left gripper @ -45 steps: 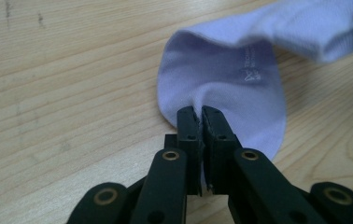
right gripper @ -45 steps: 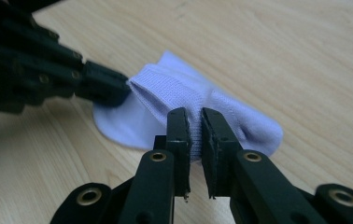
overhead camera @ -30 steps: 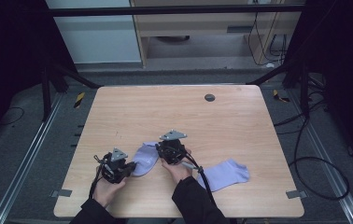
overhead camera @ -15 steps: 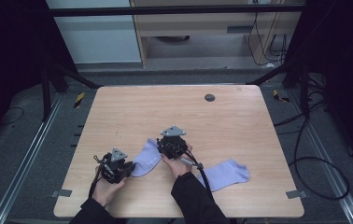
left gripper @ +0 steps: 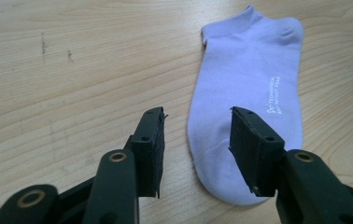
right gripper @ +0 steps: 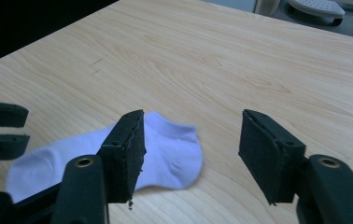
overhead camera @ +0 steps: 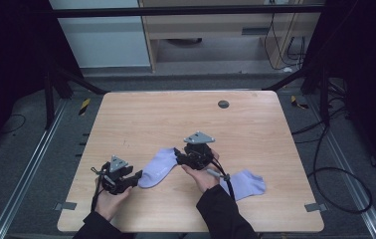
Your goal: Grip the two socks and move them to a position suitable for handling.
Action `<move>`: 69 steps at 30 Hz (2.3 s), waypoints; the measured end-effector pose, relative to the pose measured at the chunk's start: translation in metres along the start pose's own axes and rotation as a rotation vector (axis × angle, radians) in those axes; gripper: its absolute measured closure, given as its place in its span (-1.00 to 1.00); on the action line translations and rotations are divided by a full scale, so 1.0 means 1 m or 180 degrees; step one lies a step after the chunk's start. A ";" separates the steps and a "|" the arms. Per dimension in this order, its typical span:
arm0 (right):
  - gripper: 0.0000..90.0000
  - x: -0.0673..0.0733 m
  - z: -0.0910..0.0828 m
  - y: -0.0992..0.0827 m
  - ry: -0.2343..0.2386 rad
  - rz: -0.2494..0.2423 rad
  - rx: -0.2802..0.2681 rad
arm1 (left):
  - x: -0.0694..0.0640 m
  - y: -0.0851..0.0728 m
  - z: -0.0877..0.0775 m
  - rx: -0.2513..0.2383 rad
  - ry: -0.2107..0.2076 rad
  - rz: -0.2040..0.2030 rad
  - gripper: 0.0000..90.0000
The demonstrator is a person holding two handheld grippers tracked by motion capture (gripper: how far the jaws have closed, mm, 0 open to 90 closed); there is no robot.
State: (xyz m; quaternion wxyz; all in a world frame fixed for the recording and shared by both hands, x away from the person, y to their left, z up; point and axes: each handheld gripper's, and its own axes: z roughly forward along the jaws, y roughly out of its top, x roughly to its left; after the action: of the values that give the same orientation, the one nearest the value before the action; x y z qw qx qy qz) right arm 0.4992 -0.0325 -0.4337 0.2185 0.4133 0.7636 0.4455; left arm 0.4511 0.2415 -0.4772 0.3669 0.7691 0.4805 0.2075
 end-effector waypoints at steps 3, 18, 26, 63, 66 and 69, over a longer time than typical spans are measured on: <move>-0.17 -0.009 -0.011 -0.006 -0.0009 -0.0008 0.0031 | -0.002 0.000 -0.001 -0.0015 0.0003 0.0008 0.18; -0.37 -0.065 -0.073 -0.050 -0.0096 0.0079 0.0193 | -0.024 0.005 -0.008 -0.0039 -0.0180 0.0060 0.18; -0.38 -0.084 -0.092 -0.070 -0.0136 0.0119 0.0223 | -0.044 0.011 -0.009 -0.0069 -0.0346 0.0106 0.21; 0.28 -0.152 -0.126 -0.130 -0.0503 0.0378 0.0877 | -0.184 0.047 0.049 0.0319 -0.0883 0.0667 0.24; 0.34 -0.152 -0.125 -0.131 -0.0502 0.0346 0.0917 | -0.192 0.045 0.055 0.0360 -0.0918 0.0683 0.23; 0.40 -0.152 -0.124 -0.131 -0.0484 0.0337 0.0964 | -0.197 0.043 0.061 0.0431 -0.0928 0.0713 0.24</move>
State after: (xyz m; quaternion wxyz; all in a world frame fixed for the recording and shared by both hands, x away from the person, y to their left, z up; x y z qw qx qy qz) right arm 0.4402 -0.2540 -0.4892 0.1871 0.5136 0.7803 0.3037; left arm 0.4280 0.0317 -0.4769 0.3547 0.8625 0.3466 0.1006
